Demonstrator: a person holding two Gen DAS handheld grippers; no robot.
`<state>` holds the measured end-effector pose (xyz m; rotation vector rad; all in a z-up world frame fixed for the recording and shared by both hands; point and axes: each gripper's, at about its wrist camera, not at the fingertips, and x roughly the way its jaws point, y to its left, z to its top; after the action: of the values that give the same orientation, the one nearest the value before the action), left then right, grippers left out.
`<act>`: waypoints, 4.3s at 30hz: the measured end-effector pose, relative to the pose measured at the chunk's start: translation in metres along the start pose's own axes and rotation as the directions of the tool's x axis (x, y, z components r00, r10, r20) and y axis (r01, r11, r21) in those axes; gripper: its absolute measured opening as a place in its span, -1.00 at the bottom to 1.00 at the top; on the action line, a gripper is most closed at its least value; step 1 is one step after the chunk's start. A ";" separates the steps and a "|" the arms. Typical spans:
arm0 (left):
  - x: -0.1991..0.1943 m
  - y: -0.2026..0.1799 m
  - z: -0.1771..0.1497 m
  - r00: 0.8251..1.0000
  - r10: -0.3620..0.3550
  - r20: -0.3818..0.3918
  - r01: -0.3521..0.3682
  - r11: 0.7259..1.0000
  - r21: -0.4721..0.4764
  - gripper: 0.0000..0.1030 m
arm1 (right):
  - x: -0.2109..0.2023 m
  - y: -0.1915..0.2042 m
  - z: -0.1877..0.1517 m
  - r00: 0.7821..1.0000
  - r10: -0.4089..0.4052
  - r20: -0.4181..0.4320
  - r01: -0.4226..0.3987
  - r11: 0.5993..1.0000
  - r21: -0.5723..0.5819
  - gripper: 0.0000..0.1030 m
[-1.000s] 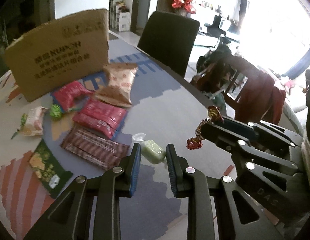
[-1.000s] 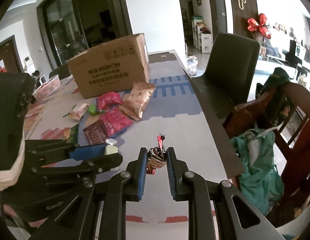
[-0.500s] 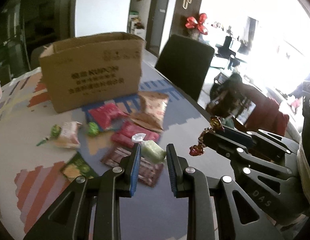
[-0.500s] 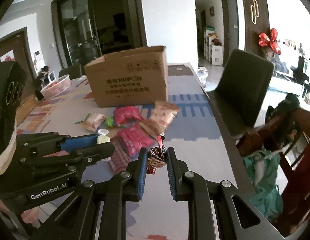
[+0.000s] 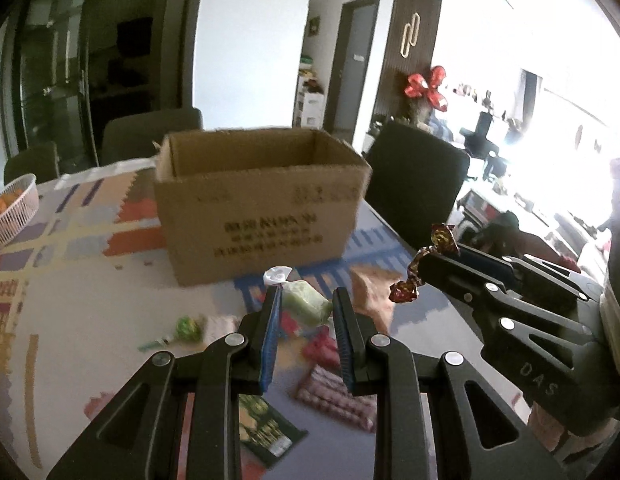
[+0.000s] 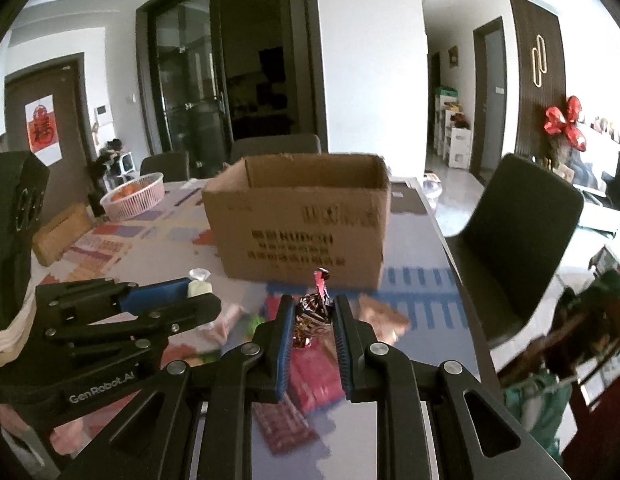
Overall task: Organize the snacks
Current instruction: 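Carry both candies over the box and open both grippers to drop them, then pull both grippers back from the box toward the remaining snacks, then close the left gripper on the green cracker packet while the right grasps the striped bar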
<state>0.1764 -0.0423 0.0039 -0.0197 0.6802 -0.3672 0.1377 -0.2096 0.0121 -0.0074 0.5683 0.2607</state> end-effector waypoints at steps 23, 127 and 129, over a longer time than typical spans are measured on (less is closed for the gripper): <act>0.034 0.058 0.118 0.993 0.078 0.092 -0.082 0.996 0.043 -0.50 | 0.085 0.003 0.123 0.997 0.029 0.076 -0.024 0.998 -0.065 -0.60; 0.083 0.048 -0.095 0.881 0.174 -0.440 -0.262 0.954 -0.146 0.37 | 0.095 0.020 -0.087 0.897 0.172 -0.408 -0.218 0.973 -0.070 0.20; 0.080 0.050 -0.096 0.883 0.170 -0.436 -0.259 0.954 -0.152 0.32 | 0.098 0.023 -0.085 0.897 0.165 -0.410 -0.218 0.972 -0.084 0.20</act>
<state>0.1909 -0.0127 -0.1269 -0.0633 1.1368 -0.0791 0.1666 -0.1704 -0.1108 -0.1330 0.9640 0.4955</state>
